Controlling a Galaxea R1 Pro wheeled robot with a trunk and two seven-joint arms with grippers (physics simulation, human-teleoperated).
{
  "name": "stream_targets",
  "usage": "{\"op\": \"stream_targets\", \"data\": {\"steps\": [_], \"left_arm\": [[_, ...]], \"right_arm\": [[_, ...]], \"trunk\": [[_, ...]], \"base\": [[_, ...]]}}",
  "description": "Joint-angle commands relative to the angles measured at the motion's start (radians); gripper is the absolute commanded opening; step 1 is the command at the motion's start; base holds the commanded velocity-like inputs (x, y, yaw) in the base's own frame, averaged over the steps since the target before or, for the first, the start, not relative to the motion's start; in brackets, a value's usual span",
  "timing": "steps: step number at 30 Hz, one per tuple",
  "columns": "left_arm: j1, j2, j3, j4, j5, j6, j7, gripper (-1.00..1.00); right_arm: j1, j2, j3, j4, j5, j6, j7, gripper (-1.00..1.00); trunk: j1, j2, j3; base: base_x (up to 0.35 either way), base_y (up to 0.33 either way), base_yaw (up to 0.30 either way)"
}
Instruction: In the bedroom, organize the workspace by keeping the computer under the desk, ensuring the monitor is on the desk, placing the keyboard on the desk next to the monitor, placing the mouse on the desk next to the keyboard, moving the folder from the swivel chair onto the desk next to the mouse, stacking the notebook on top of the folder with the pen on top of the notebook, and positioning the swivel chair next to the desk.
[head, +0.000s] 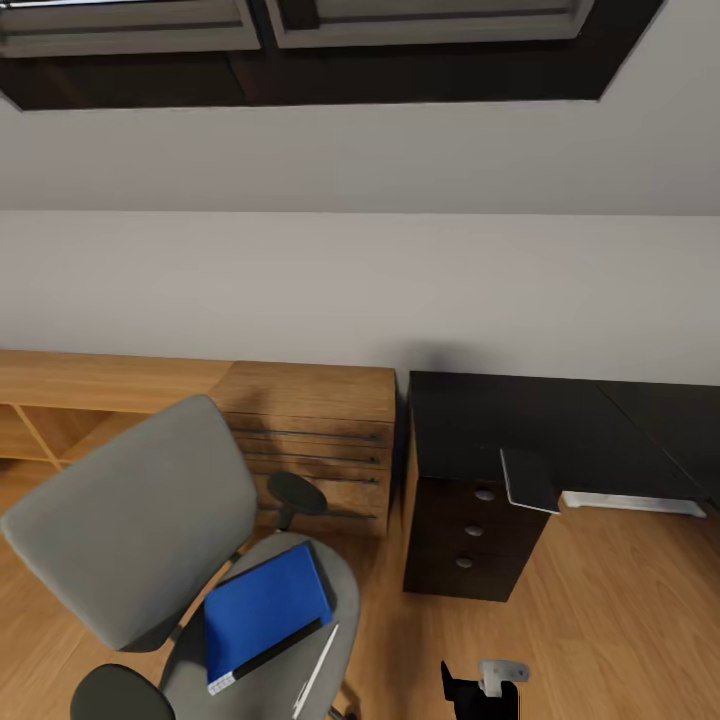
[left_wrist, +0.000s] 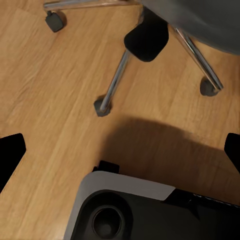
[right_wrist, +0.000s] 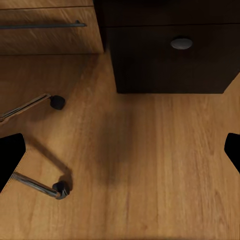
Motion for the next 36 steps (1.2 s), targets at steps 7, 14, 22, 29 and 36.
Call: {"op": "stream_targets", "data": {"steps": [7, 14, 22, 29, 36], "left_arm": [[-0.001, 0.001, -0.006, 0.001, 0.011, -0.003, -0.005, 1.0], [0.0, 0.001, -0.006, 0.001, 0.011, -0.003, -0.005, 1.0], [-0.001, 0.001, -0.006, 0.001, 0.01, -0.003, -0.005, 1.0], [-0.001, 0.001, -0.006, 0.001, 0.01, -0.003, -0.005, 1.0], [0.0, 0.001, -0.006, 0.001, 0.01, -0.003, -0.005, 1.0]], "right_arm": [[-0.001, -0.001, -0.009, -0.001, 0.009, -0.003, 0.002, 1.0], [-0.001, -0.001, -0.01, 0.0, 0.009, -0.003, 0.002, 1.0], [-0.001, 0.0, -0.009, 0.0, 0.009, -0.003, 0.002, 1.0], [-0.001, 0.0, -0.009, 0.001, 0.009, -0.003, 0.002, 1.0], [-0.001, 0.0, -0.009, 0.001, 0.009, -0.003, 0.002, 1.0]], "trunk": [[0.0, -0.001, -0.001], [0.0, -0.001, -0.001], [0.0, -0.001, -0.001], [0.0, -0.001, -0.001], [0.0, -0.001, -0.001]], "base": [[0.0, 0.207, 0.0], [0.0, 0.052, 0.0], [0.0, 0.01, 0.0], [0.0, 0.002, -0.062], [0.0, 0.0, -0.071]]}}
